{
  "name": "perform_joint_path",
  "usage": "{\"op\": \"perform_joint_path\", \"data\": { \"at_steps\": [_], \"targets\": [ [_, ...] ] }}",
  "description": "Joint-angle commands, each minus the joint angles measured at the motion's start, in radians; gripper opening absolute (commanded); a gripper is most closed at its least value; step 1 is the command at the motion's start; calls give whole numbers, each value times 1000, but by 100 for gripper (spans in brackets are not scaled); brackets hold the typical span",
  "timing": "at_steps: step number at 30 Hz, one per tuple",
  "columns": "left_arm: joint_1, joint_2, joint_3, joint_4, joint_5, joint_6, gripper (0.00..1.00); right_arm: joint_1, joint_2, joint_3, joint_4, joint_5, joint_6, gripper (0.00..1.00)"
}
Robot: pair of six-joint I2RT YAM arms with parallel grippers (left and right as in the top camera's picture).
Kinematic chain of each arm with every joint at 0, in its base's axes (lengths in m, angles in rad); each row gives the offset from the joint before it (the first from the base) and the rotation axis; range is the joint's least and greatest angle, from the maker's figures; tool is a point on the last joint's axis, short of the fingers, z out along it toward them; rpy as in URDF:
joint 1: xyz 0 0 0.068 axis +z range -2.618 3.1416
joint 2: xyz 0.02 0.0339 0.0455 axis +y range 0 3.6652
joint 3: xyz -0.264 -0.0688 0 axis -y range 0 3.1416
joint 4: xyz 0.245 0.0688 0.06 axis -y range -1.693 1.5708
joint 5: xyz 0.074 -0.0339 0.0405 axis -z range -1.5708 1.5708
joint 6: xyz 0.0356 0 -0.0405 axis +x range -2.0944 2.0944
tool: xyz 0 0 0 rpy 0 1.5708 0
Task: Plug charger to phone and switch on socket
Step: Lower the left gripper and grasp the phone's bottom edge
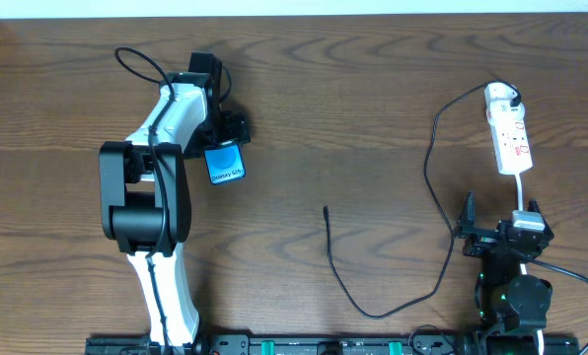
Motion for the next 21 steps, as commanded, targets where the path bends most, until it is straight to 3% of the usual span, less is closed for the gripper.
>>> {"op": "perform_joint_path", "data": {
  "at_steps": [1, 11, 21],
  "targets": [
    [-2, 24, -29, 13, -2, 17, 98, 8, -6, -2, -3, 2, -12, 99],
    [-2, 24, -29, 15, -2, 16, 100, 8, -6, -2, -3, 2, -12, 99],
    [-2, 24, -30, 15, -1, 16, 90, 8, -6, -2, -3, 2, -12, 99]
  ]
}}
